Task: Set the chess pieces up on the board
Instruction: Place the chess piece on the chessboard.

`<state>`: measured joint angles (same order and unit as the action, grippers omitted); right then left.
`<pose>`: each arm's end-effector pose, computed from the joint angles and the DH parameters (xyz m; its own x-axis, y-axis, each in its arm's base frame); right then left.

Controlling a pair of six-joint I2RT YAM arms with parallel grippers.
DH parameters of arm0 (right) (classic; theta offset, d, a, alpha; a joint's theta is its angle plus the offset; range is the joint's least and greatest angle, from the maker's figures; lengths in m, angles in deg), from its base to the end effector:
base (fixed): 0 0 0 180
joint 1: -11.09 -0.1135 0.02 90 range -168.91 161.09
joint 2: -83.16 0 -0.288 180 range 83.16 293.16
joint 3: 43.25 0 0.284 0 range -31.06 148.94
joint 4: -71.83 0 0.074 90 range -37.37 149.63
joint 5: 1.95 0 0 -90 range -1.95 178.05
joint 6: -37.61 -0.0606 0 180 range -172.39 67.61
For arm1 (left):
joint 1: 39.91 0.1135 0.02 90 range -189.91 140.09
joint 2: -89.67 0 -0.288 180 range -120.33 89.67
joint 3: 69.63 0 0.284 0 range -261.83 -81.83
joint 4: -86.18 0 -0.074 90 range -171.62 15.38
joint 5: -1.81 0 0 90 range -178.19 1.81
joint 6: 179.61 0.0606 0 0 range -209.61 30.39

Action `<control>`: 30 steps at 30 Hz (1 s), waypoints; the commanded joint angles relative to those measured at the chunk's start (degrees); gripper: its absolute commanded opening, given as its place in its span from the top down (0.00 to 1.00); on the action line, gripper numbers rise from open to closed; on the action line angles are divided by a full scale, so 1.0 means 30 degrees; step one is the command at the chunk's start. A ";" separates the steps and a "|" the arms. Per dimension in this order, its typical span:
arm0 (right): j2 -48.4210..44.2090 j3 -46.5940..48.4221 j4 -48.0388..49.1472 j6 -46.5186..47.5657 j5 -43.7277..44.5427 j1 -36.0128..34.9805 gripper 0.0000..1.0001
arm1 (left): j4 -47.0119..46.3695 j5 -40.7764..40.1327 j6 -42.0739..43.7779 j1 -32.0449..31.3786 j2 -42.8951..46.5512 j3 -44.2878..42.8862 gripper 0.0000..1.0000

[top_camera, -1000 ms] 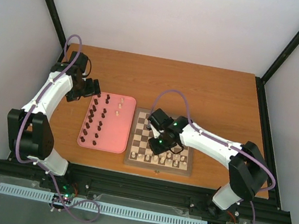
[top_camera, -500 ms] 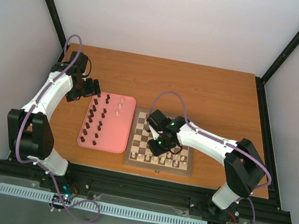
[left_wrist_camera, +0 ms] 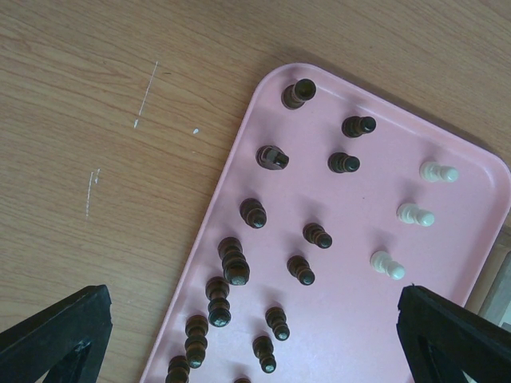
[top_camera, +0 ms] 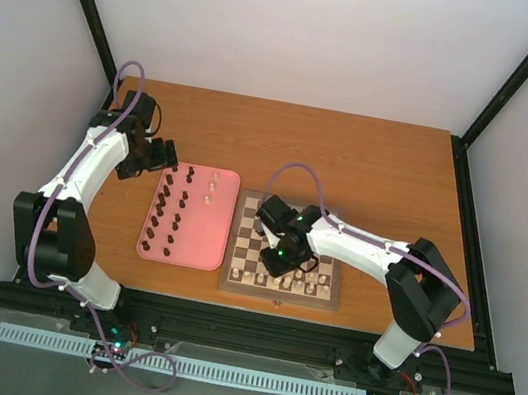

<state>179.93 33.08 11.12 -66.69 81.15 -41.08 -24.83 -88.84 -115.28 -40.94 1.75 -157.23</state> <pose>0.2032 0.2736 0.1677 -0.7837 -0.6095 -0.1198 -0.6211 0.7686 0.1530 0.3411 -0.0054 0.2738 -0.8491 -0.4180 -0.3230 -0.3926 0.9085 -0.1435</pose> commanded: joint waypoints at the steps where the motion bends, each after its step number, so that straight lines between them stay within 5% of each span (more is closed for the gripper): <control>1: 0.0349 0.0517 -0.0170 0.0287 0.0191 -0.0103 0.87 | -0.0215 -0.0108 0.0303 -0.0044 -0.0229 -0.0415 0.00; 30: 0.0643 0.0522 -0.0003 0.0374 0.0219 -0.0103 0.84 | -0.0131 -0.0182 0.0320 -0.0056 -0.0390 -0.0583 0.00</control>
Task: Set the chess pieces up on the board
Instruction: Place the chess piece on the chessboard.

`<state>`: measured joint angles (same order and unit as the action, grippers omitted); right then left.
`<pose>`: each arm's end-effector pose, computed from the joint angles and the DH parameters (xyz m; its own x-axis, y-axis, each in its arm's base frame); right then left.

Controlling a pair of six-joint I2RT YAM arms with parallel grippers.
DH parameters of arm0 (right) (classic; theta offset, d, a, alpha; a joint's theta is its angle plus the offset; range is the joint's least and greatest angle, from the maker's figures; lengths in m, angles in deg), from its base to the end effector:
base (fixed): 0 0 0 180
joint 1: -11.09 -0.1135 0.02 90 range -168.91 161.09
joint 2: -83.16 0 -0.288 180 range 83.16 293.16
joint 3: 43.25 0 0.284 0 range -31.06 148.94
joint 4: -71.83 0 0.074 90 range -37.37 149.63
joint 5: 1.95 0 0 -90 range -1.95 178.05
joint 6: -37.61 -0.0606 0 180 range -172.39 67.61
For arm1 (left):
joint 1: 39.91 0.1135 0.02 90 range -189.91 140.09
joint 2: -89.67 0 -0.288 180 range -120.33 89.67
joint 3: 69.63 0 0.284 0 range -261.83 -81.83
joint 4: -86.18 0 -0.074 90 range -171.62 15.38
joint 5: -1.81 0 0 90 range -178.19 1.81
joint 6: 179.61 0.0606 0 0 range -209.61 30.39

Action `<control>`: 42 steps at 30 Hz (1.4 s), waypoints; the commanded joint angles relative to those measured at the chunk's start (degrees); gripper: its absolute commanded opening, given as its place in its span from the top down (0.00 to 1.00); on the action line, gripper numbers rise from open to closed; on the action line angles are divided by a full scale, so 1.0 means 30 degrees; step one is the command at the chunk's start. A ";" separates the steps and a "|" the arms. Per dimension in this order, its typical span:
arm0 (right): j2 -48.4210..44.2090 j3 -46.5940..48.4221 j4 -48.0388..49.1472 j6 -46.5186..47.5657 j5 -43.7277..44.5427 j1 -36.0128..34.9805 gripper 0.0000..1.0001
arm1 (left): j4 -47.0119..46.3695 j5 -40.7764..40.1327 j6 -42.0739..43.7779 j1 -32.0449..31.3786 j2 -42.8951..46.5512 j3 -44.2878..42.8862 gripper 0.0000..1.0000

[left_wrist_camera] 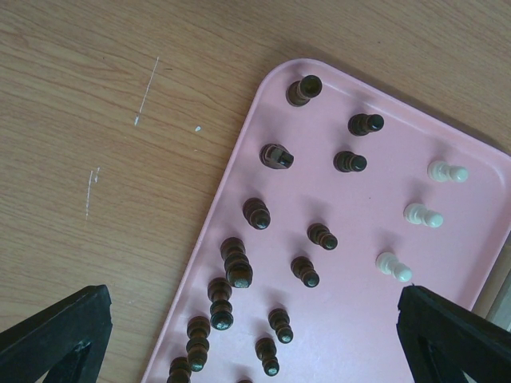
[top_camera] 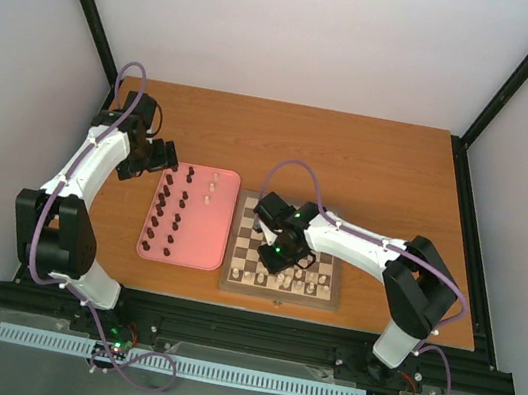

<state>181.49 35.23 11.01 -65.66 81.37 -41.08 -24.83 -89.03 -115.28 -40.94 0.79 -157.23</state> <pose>0.2095 0.2812 0.1696 -0.7718 -0.6222 -0.1314 -0.6359 0.7573 0.1489 0.3437 -0.0053 0.2684 -0.8539 -0.4179 -0.3102 -0.3960 0.9085 -0.1338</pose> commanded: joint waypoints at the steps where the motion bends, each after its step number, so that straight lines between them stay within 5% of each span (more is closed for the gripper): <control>1: 0.0152 -0.0192 0.0035 0.0032 0.0160 -0.0103 0.84 | -0.0150 -0.0102 0.0324 -0.0054 -0.0066 -0.0586 0.00; 42: -0.0224 0.0988 -0.0229 0.0350 0.0952 -0.0103 0.67 | -0.0164 -0.0159 0.0322 -0.0060 -0.0258 -0.0703 0.00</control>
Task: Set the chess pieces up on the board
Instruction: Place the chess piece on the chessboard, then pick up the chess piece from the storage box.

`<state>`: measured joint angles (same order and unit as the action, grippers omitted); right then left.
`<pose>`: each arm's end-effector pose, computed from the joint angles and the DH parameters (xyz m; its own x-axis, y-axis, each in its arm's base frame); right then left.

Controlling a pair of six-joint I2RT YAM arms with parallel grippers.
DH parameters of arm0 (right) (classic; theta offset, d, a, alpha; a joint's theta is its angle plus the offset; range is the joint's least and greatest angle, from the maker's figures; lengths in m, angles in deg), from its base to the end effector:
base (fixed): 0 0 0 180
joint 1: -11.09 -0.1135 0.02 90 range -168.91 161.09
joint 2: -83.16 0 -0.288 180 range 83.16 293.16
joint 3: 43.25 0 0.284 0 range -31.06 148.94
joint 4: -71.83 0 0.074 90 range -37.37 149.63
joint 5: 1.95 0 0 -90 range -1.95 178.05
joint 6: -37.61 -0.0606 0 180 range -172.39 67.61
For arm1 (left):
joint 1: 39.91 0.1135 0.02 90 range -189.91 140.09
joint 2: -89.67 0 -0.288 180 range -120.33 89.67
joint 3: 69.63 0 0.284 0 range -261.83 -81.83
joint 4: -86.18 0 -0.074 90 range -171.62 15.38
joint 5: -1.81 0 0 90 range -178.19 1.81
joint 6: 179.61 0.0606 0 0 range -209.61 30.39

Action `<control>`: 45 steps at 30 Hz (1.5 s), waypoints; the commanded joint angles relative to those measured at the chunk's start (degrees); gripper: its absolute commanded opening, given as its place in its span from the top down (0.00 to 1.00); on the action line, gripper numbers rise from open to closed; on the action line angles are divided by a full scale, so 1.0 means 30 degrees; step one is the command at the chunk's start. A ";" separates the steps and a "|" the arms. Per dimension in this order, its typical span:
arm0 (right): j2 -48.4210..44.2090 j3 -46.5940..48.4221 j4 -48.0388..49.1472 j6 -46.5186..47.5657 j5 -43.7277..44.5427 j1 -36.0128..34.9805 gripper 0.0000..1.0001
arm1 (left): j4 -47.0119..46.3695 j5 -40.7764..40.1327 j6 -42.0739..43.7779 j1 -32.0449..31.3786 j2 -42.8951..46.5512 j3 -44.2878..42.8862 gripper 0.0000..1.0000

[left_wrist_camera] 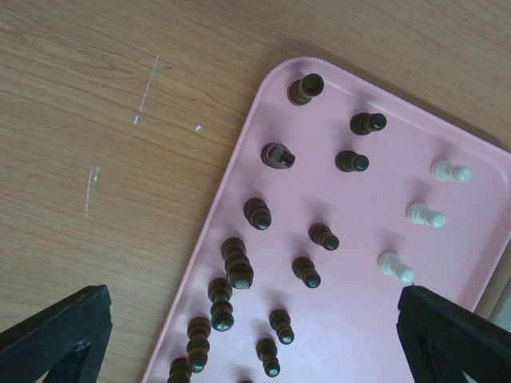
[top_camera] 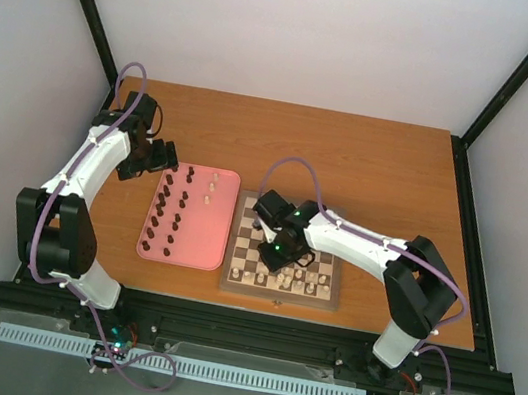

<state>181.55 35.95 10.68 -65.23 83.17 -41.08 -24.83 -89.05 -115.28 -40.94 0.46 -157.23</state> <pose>0.2123 0.2818 0.1726 -0.7663 -0.6259 -0.1450 -0.6415 0.7579 0.1191 0.3446 -0.0053 0.2665 -0.8556 -0.4178 -0.3055 -0.3968 0.9085 -0.1311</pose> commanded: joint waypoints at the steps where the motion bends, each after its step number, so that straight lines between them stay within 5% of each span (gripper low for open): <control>1: -0.0159 0.0836 -0.0134 0.0208 0.0338 -0.0103 0.67 | -0.0158 -0.0188 0.0346 -0.0064 -0.0161 -0.0707 0.00; 45: 0.0591 0.0488 -0.0735 0.0267 0.1280 -0.0044 0.66 | -0.0139 -0.0146 0.0322 -0.0062 -0.0309 -0.0727 0.00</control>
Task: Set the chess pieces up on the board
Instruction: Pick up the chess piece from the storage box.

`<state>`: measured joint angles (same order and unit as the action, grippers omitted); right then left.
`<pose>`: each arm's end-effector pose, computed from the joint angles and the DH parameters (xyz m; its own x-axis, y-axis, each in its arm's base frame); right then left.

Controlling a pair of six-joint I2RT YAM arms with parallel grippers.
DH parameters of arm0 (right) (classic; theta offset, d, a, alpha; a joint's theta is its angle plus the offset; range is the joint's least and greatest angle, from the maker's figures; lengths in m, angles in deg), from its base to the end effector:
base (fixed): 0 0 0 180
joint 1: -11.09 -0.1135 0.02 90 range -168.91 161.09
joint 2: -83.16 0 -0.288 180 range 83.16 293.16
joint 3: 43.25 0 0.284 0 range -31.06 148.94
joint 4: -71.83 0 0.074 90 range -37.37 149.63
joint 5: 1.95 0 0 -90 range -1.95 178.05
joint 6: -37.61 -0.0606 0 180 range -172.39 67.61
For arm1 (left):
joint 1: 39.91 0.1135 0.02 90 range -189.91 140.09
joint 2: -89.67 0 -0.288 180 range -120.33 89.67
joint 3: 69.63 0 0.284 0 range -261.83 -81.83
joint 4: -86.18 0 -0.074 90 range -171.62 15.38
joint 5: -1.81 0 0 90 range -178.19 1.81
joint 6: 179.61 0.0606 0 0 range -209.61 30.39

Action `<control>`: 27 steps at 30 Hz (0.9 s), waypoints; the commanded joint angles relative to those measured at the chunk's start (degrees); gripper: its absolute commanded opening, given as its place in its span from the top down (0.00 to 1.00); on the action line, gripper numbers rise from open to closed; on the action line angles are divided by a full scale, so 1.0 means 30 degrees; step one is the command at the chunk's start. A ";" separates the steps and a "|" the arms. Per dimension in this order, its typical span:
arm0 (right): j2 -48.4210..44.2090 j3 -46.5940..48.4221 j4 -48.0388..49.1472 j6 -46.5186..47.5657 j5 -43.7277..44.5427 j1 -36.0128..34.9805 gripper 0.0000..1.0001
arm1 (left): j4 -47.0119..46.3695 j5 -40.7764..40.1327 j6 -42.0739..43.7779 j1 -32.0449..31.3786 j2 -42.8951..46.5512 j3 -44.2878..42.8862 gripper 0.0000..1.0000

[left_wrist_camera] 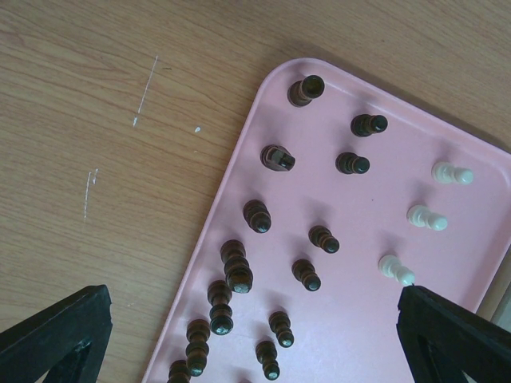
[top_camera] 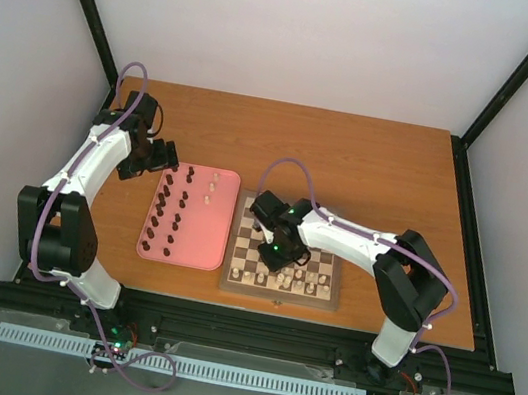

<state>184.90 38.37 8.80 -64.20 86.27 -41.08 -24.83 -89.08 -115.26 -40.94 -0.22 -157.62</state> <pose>0.2201 0.2865 0.1642 -0.7581 -0.6427 -0.1104 -0.6503 0.7577 0.0546 0.3473 -0.0053 0.2649 -0.8572 -0.4175 -0.3015 -0.3973 0.9086 -0.1285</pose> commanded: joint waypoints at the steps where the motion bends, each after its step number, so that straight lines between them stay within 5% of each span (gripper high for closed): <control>1: -0.0565 -0.0321 -0.0108 -0.0076 0.0254 -0.0044 0.66 | -0.0173 -0.0144 0.0317 -0.0064 -0.0087 -0.0543 0.00; 13: -0.0556 0.0483 0.0097 0.0037 0.0367 -0.0044 0.65 | -0.0175 -0.0160 0.0316 -0.0048 0.0019 -0.0511 0.00; 27: 0.2050 0.6948 -0.0930 0.0415 0.0226 -0.0088 0.59 | -0.0136 -0.0083 0.0290 -0.0049 0.0133 -0.0597 0.00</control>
<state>186.93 53.37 7.47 -63.83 87.34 -41.08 -24.83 -89.08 -115.26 -40.94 -0.22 -157.62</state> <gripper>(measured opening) 0.412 0.997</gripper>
